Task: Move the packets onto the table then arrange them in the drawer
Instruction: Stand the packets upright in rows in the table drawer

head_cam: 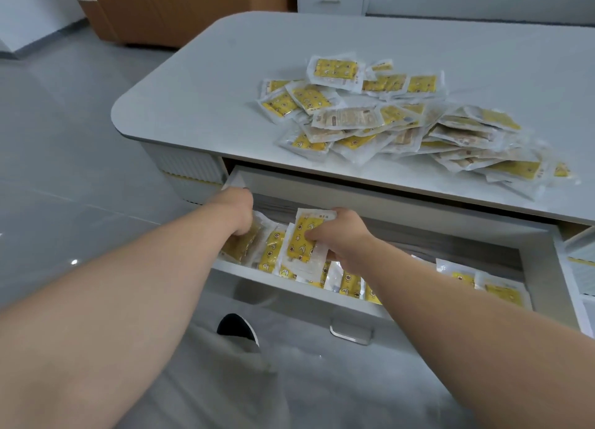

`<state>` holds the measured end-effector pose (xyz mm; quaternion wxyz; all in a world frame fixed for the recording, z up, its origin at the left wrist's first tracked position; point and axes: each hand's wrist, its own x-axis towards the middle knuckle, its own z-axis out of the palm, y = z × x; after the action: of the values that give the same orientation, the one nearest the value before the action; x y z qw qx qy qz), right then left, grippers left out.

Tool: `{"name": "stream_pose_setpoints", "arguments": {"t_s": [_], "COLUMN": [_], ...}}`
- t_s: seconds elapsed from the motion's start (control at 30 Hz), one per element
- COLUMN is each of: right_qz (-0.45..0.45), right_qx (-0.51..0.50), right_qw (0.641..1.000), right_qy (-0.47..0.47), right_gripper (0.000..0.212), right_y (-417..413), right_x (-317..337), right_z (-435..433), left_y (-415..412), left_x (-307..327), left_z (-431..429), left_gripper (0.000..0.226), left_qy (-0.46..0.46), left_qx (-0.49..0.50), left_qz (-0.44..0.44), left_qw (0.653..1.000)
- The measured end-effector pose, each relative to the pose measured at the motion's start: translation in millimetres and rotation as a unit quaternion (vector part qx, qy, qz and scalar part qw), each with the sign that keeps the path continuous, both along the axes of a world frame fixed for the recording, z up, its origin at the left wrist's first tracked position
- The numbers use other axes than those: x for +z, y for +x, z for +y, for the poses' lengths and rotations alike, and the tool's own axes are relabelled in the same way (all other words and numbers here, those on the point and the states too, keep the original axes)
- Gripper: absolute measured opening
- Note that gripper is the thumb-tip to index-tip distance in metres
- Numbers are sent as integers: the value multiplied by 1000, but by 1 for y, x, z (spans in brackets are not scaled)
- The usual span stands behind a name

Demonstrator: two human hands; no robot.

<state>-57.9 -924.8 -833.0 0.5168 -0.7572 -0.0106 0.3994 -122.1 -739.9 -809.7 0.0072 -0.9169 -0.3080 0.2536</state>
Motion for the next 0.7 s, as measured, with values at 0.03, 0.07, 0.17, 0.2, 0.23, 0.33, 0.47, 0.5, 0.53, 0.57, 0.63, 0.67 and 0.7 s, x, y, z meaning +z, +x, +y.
{"name": "stream_pose_setpoints", "arguments": {"t_s": [0.03, 0.07, 0.17, 0.2, 0.23, 0.33, 0.47, 0.5, 0.53, 0.57, 0.63, 0.67, 0.7], "right_qz": [9, 19, 39, 39, 38, 33, 30, 30, 29, 31, 36, 39, 42], "right_qx": [-4, -7, -16, -18, -16, -8, -7, -5, -3, -1, 6, 12, 19], "right_qw": [1000, 1000, 999, 999, 999, 999, 1000, 1000, 1000, 999, 999, 999, 999], "right_qy": [6, 9, 11, 7, 2, -2, -4, -6, -8, -8, -3, -2, -2], "right_gripper": [35, 35, 31, 30, 27, 18, 23, 26, 30, 33, 35, 35, 36], "right_y": [0, -1, -2, -2, -2, -2, -4, -5, -6, -7, -8, -9, -10], "right_x": [-2, -3, -6, -7, -8, -8, -8, -8, -9, -10, -10, -10, -11], "right_z": [2, 4, 10, 11, 11, 13, 20, 23, 26, 29, 35, 38, 42], "left_y": [-1, -2, -2, -3, -4, -9, -11, -12, -12, -12, -10, -9, -8], "left_x": [-2, -4, -13, -15, -17, -18, -18, -17, -16, -14, -6, -1, 5], "left_z": [0, 0, 4, 7, 9, 12, 10, 10, 10, 10, 13, 16, 18], "left_gripper": [46, 48, 59, 61, 61, 60, 63, 66, 72, 78, 86, 85, 80], "left_qy": [18, 39, 58, 32, 2, -37, -22, -20, -22, -24, -25, -24, -23], "left_qx": [-14, -35, -100, -114, -122, -102, -115, -118, -116, -111, -101, -96, -90], "left_qz": [14, 27, 23, 20, 23, 59, 68, 64, 63, 65, 81, 87, 87], "left_qw": [1000, 998, 993, 993, 992, 992, 991, 991, 991, 991, 991, 991, 992]}}
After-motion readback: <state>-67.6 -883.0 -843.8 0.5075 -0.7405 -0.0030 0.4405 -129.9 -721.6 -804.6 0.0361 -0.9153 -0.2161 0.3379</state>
